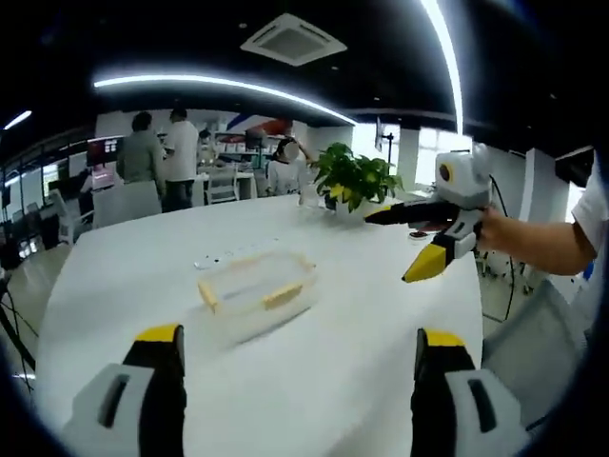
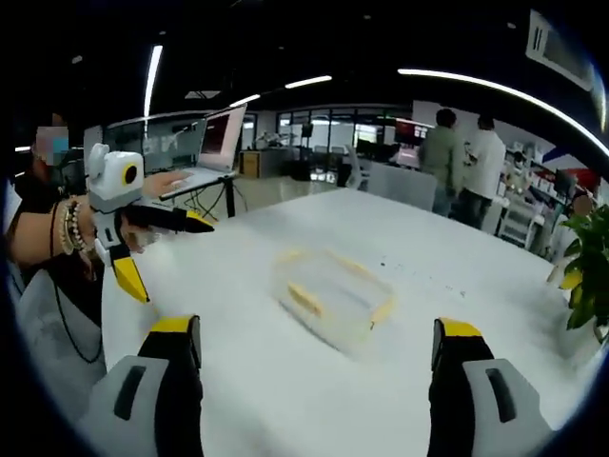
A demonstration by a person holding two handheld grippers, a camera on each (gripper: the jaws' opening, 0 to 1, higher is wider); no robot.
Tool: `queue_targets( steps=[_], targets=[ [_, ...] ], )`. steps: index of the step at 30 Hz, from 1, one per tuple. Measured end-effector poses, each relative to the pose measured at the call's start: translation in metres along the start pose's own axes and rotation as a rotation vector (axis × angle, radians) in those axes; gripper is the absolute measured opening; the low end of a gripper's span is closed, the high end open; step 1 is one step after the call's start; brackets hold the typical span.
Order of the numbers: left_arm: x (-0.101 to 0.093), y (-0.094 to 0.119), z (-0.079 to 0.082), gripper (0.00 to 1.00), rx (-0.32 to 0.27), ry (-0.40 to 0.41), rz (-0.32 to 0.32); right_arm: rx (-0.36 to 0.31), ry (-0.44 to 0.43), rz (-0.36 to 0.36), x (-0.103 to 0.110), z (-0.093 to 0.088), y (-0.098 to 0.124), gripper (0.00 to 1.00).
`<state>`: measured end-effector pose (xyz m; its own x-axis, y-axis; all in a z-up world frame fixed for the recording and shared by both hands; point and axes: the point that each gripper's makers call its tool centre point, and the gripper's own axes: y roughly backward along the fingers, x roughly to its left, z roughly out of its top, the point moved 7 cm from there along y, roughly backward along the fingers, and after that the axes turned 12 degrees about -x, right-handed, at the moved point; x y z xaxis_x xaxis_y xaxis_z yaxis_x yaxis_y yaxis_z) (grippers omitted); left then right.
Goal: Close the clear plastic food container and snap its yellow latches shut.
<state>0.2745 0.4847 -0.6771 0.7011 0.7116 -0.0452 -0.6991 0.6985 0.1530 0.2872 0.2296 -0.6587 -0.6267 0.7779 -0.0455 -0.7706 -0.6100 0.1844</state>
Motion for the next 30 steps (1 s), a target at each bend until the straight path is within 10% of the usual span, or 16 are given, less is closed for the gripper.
queue_targets(
  steps=[16,30],
  targets=[
    [-0.028,0.102,-0.003,0.99,-0.056,-0.022,0.149,-0.106,-0.025,-0.059,0.031,-0.002,0.073,0.95],
    [-0.051,0.13,-0.038,0.95,-0.011,0.045,0.165,-0.07,-0.058,-0.124,0.05,-0.033,0.125,0.92]
  ],
)
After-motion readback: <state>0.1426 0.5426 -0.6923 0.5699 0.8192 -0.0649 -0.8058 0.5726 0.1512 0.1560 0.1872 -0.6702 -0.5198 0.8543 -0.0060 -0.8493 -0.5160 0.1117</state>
